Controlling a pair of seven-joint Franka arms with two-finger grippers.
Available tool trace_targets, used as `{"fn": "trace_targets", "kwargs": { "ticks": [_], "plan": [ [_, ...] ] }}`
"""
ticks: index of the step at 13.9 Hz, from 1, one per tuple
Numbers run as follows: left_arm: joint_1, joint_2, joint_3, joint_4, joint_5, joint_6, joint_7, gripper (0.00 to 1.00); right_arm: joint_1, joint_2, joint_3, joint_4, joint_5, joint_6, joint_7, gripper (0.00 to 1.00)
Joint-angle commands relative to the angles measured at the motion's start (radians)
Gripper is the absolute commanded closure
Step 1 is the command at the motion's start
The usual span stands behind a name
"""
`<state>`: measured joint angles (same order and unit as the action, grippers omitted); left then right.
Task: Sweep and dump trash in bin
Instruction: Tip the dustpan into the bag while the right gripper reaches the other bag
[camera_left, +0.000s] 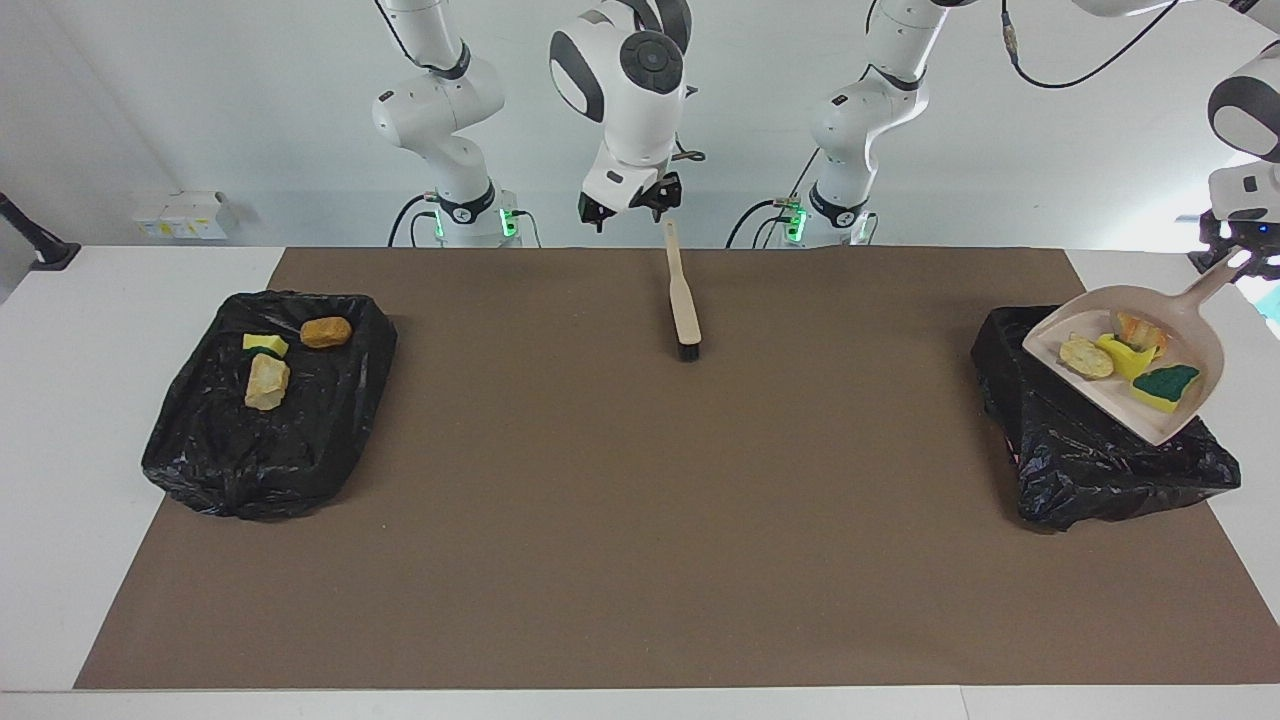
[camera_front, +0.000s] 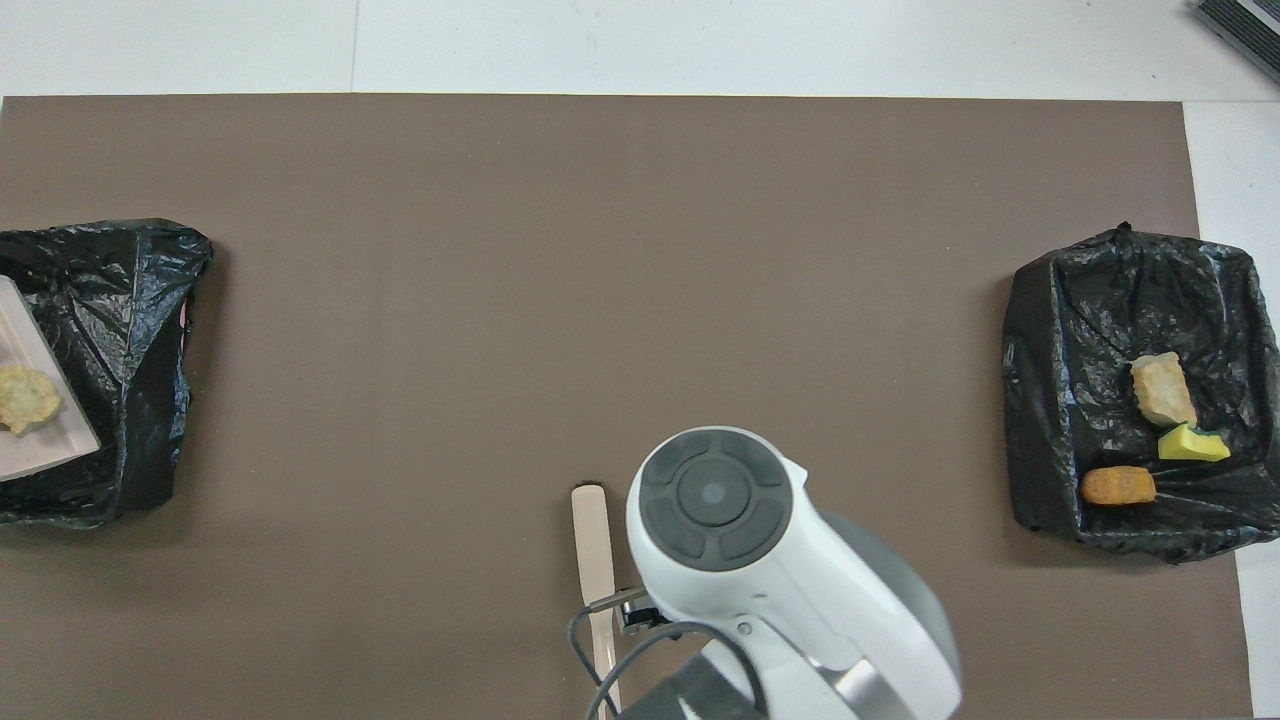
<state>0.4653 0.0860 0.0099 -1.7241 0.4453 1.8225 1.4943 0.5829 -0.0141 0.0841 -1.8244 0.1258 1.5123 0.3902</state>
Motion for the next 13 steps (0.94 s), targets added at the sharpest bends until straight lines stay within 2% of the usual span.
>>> {"fn": "trace_targets", "kwargs": {
  "ticks": [1, 5, 8, 10, 13],
  "plan": [
    [-0.031, 0.000, 0.007, 0.007, 0.093, 0.023, 0.130, 1.00, -0.098, 0.013, 0.008, 0.103, -0.032, -0.092, -0.159, 0.00],
    [-0.050, 0.000, 0.005, 0.015, 0.166, 0.061, 0.164, 1.00, -0.222, 0.013, 0.008, 0.200, -0.147, -0.139, -0.356, 0.00],
    [-0.097, 0.009, -0.001, 0.032, 0.300, 0.092, 0.237, 1.00, -0.319, 0.014, 0.005, 0.221, -0.196, -0.138, -0.471, 0.00],
    [-0.102, 0.023, -0.001, 0.055, 0.309, 0.122, 0.297, 1.00, -0.380, 0.016, -0.016, 0.238, -0.209, -0.117, -0.565, 0.00],
    [-0.109, 0.020, -0.001, 0.081, 0.329, 0.204, 0.398, 1.00, -0.458, 0.025, -0.020, 0.281, -0.242, -0.094, -0.580, 0.00]
  ]
}}
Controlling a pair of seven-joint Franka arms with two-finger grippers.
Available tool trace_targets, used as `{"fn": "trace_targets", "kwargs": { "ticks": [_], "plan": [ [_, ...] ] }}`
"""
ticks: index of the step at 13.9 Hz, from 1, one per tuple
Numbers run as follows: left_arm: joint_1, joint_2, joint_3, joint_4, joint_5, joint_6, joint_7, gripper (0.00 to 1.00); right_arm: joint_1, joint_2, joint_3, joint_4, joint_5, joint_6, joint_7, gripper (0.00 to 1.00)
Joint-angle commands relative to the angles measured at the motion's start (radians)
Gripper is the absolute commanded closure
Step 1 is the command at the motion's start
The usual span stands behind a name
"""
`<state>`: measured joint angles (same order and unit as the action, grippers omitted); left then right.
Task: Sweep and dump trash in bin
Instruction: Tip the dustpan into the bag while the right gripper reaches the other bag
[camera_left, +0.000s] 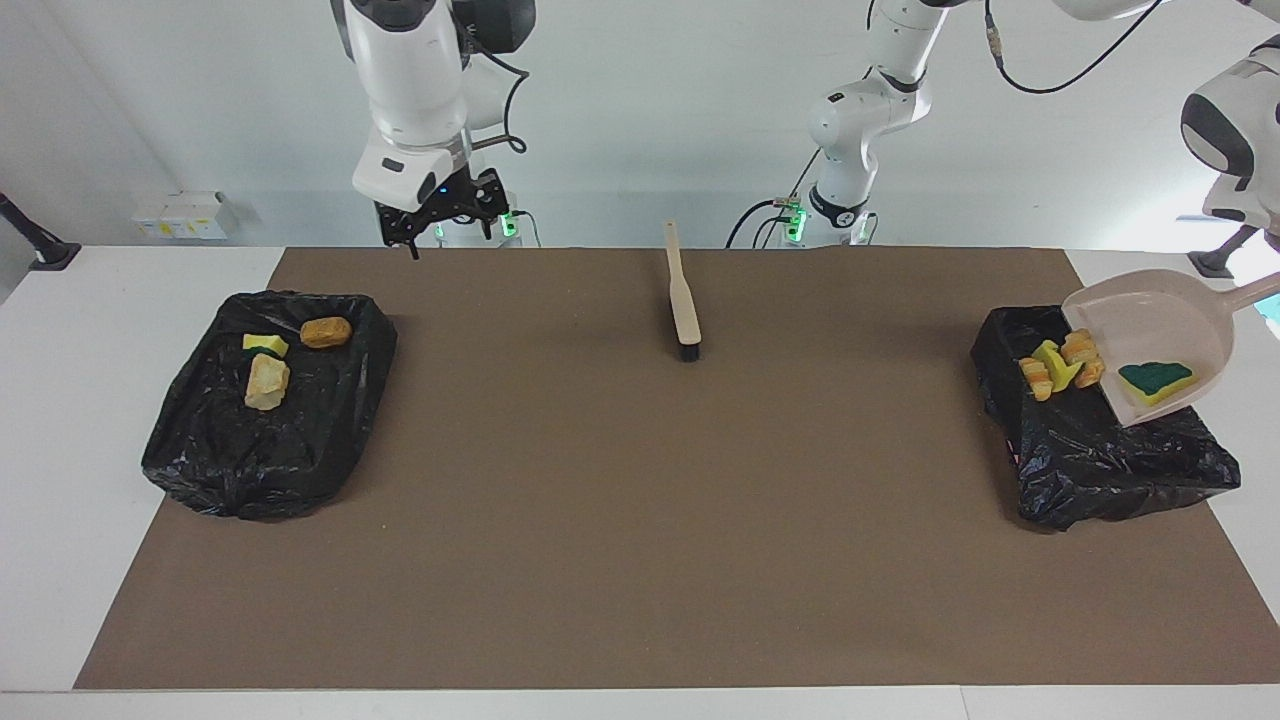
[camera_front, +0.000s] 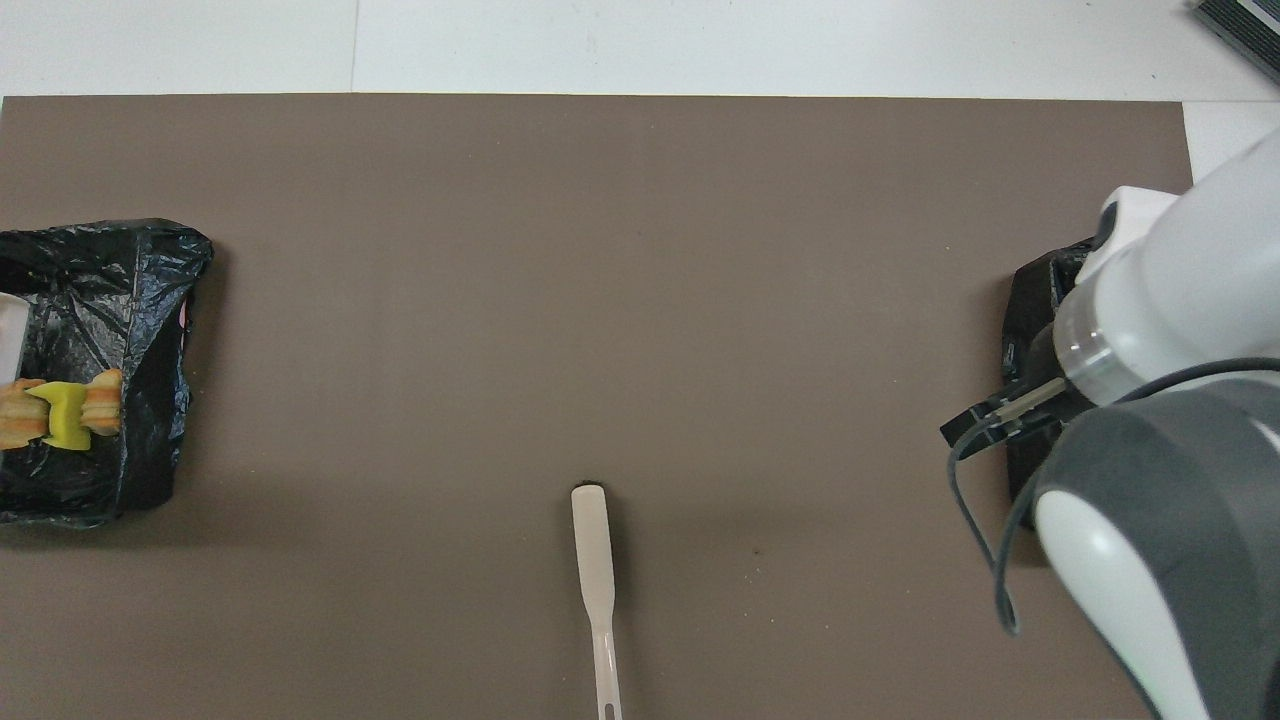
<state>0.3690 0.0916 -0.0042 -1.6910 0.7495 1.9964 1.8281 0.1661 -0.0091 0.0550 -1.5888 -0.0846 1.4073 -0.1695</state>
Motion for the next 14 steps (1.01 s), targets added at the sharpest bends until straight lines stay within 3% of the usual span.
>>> {"fn": "trace_targets", "kwargs": {
  "ticks": [1, 4, 6, 11, 14],
  "plan": [
    [-0.019, 0.016, 0.012, 0.066, 0.025, 0.033, 0.077, 1.00, -0.068, 0.021, 0.008, 0.047, -0.034, 0.039, -0.019, 0.00],
    [-0.068, 0.008, 0.013, 0.128, 0.005, -0.020, 0.074, 1.00, -0.158, 0.021, 0.011, 0.046, -0.026, 0.114, 0.008, 0.00],
    [-0.082, -0.012, 0.010, 0.128, -0.091, -0.085, 0.039, 1.00, -0.195, 0.020, 0.011, 0.046, -0.012, 0.148, 0.095, 0.00],
    [-0.127, -0.056, -0.003, 0.108, -0.240, -0.261, -0.258, 1.00, -0.223, -0.015, 0.009, 0.015, 0.054, 0.144, 0.142, 0.00],
    [-0.188, -0.110, -0.007, 0.035, -0.338, -0.373, -0.506, 1.00, -0.218, -0.049, 0.012, 0.000, 0.057, 0.139, 0.183, 0.00]
  ]
}}
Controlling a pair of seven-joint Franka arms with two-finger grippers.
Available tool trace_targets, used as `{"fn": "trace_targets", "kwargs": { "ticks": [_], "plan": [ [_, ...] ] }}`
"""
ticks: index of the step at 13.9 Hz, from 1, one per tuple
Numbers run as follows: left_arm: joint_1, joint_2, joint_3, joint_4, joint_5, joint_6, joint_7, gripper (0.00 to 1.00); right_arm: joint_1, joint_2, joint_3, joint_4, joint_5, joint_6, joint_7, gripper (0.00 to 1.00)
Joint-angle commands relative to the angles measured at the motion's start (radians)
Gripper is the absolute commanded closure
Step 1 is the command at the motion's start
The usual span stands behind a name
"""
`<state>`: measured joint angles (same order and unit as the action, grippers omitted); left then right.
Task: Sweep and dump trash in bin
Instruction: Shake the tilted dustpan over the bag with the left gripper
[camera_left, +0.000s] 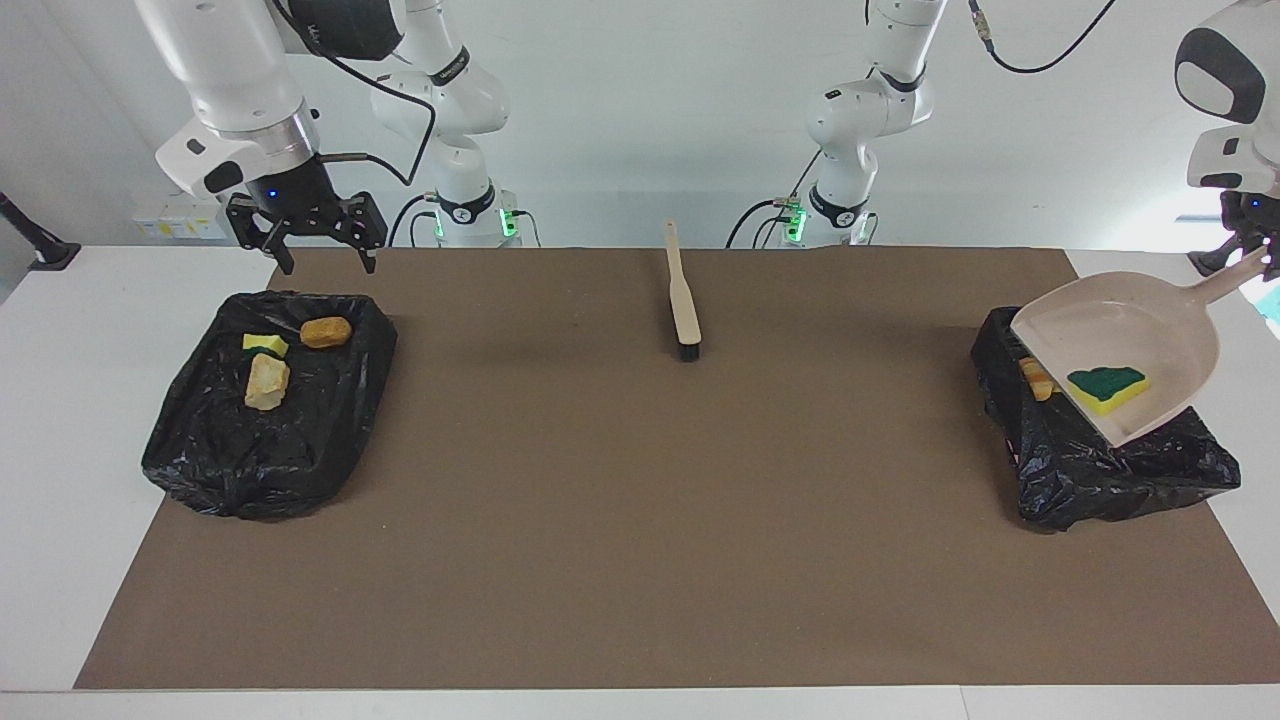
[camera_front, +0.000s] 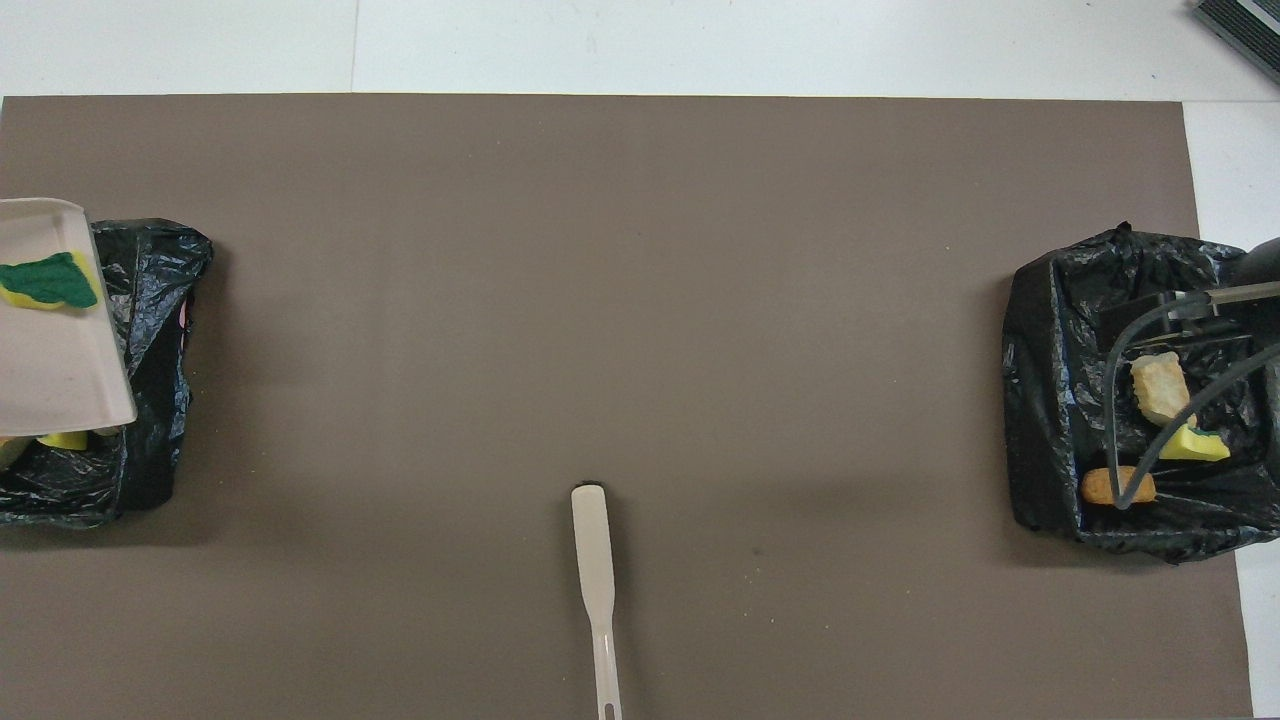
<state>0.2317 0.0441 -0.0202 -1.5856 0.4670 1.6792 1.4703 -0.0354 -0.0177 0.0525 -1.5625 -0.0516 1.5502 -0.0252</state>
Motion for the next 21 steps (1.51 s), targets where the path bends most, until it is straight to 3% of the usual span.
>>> {"fn": "trace_targets", "kwargs": {
  "ticks": [1, 5, 9, 14, 17, 18, 21],
  "plan": [
    [-0.084, -0.084, 0.010, -0.102, -0.088, -0.081, -0.239, 1.00, -0.012, -0.044, 0.017, -0.040, 0.032, -0.001, 0.053, 0.00],
    [-0.270, -0.124, 0.010, -0.198, -0.210, -0.138, -0.658, 1.00, -0.009, -0.051, 0.018, -0.047, 0.042, -0.010, 0.048, 0.00],
    [-0.270, -0.132, 0.013, -0.220, -0.361, -0.119, -0.866, 1.00, -0.008, -0.054, 0.026, -0.048, 0.053, -0.016, 0.106, 0.00],
    [-0.111, -0.122, 0.025, -0.188, -0.417, -0.115, -0.846, 1.00, -0.015, -0.050, 0.026, -0.042, 0.059, -0.015, 0.099, 0.00],
    [0.075, -0.112, 0.025, -0.159, -0.432, -0.090, -0.620, 1.00, -0.020, -0.050, 0.026, -0.042, 0.059, -0.015, 0.099, 0.00],
    [0.109, -0.107, 0.026, -0.159, -0.410, -0.090, -0.563, 1.00, -0.020, -0.050, 0.026, -0.042, 0.059, -0.015, 0.099, 0.00],
    [0.132, -0.064, 0.042, -0.116, -0.126, -0.107, -0.429, 1.00, -0.020, -0.050, 0.026, -0.044, 0.059, -0.015, 0.099, 0.00]
  ]
}}
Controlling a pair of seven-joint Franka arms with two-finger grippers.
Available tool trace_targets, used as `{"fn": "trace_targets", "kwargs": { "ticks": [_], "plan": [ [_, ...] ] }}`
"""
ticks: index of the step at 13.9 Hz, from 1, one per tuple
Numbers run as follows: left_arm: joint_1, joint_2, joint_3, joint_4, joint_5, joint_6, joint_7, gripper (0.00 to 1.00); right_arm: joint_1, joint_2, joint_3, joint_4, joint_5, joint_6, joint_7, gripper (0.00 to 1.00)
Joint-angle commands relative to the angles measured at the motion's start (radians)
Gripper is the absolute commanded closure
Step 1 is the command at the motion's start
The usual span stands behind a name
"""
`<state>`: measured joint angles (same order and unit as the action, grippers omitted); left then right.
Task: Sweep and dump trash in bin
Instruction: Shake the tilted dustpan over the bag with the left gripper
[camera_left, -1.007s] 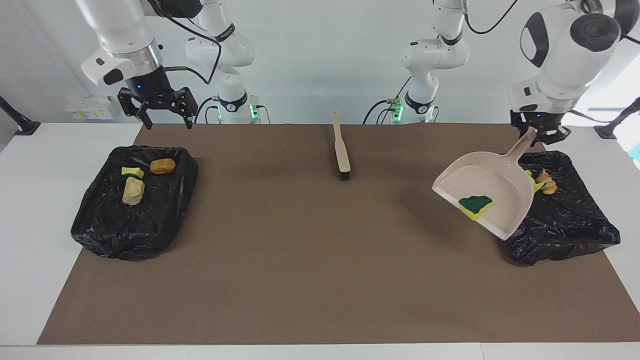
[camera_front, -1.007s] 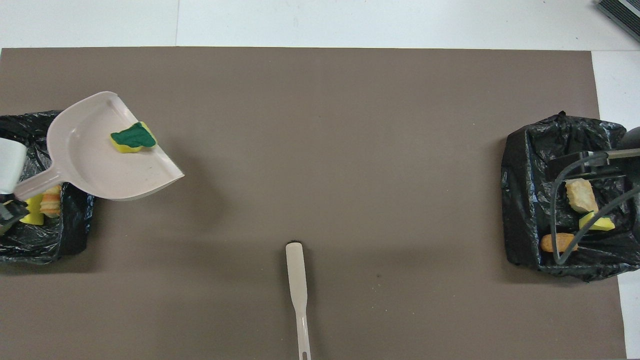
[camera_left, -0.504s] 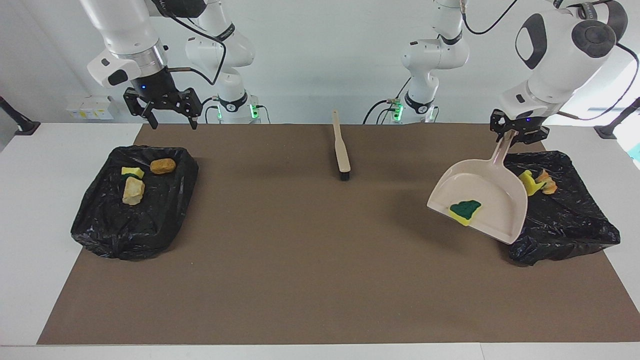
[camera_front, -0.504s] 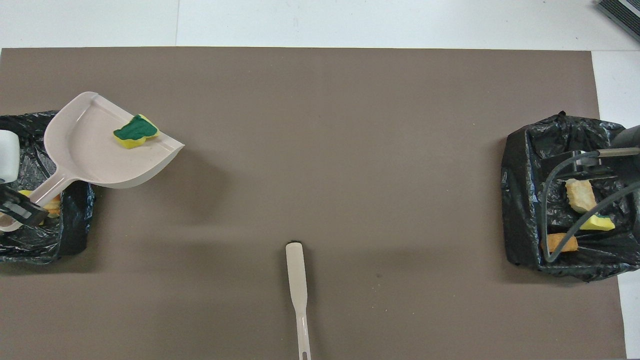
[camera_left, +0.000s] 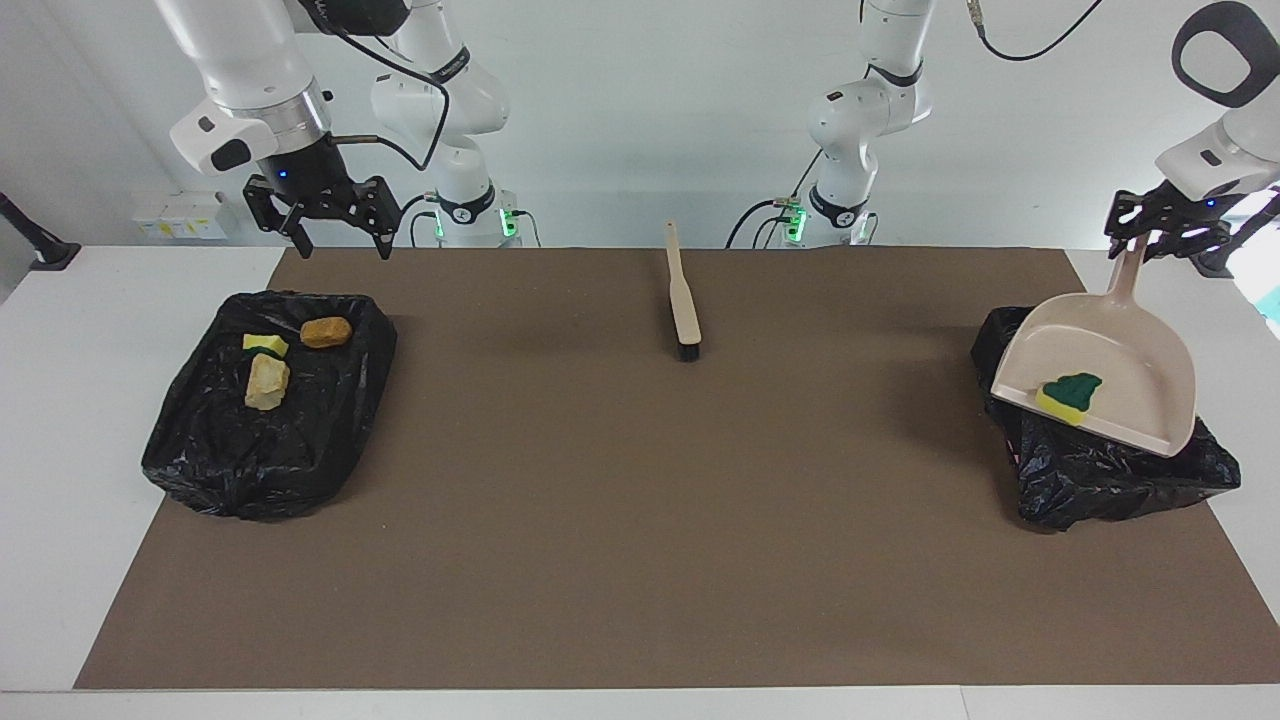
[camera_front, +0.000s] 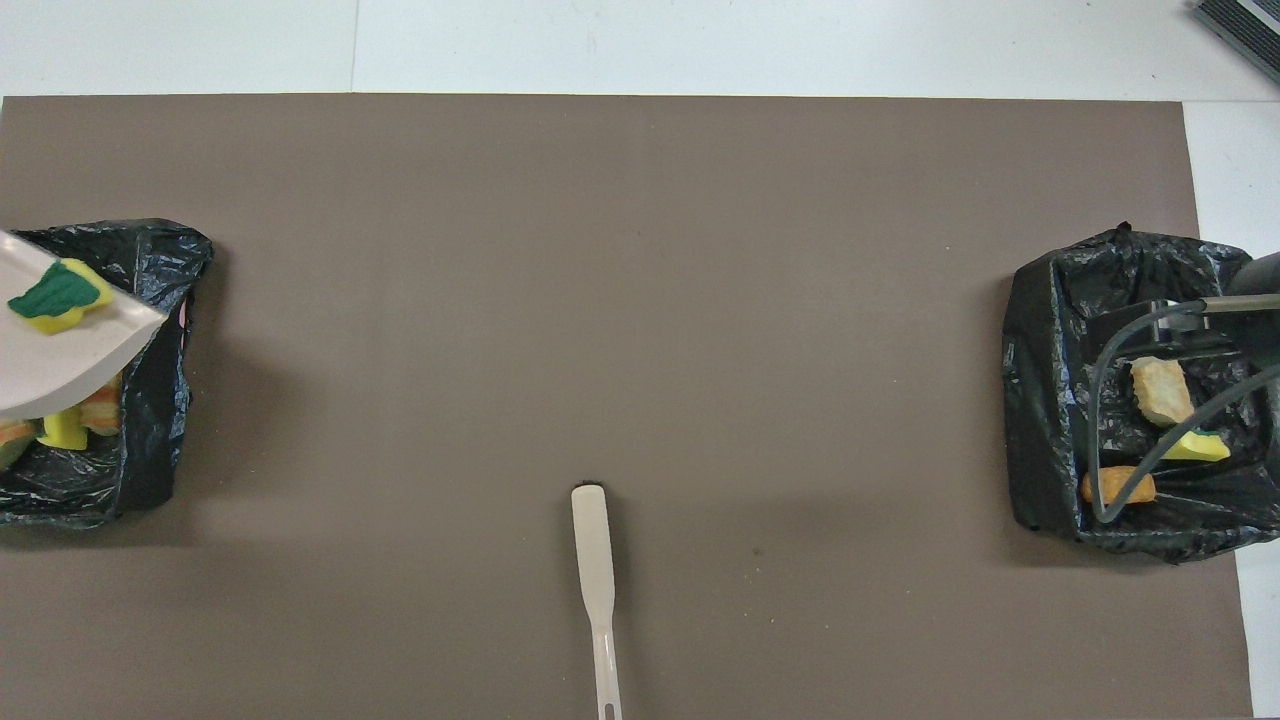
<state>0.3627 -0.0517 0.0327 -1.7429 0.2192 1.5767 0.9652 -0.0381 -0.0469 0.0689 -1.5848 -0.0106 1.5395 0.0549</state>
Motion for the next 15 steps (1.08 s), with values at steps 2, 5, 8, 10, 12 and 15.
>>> {"fn": "trace_targets", "kwargs": {
  "ticks": [2, 5, 8, 10, 12, 15],
  "plan": [
    [-0.001, 0.055, -0.011, 0.077, 0.285, 0.000, 0.159, 1.00, -0.017, -0.021, 0.009, -0.020, 0.018, -0.004, 0.019, 0.00],
    [-0.016, 0.116, -0.019, 0.088, 0.491, 0.084, 0.372, 1.00, -0.019, -0.021, 0.009, -0.020, 0.018, -0.004, 0.019, 0.00],
    [-0.031, 0.153, -0.025, 0.092, 0.575, 0.201, 0.490, 1.00, -0.019, -0.021, 0.009, -0.020, 0.018, -0.004, 0.019, 0.00],
    [-0.077, 0.165, -0.025, 0.106, 0.617, 0.198, 0.491, 1.00, -0.019, -0.021, 0.009, -0.020, 0.018, -0.004, 0.019, 0.00],
    [-0.122, 0.176, -0.024, 0.126, 0.692, 0.177, 0.494, 1.00, -0.019, -0.021, 0.009, -0.020, 0.018, -0.004, 0.019, 0.00],
    [-0.243, 0.176, -0.025, 0.128, 0.911, 0.082, 0.504, 1.00, -0.019, -0.021, 0.008, -0.020, 0.018, -0.004, 0.019, 0.00]
  ]
}}
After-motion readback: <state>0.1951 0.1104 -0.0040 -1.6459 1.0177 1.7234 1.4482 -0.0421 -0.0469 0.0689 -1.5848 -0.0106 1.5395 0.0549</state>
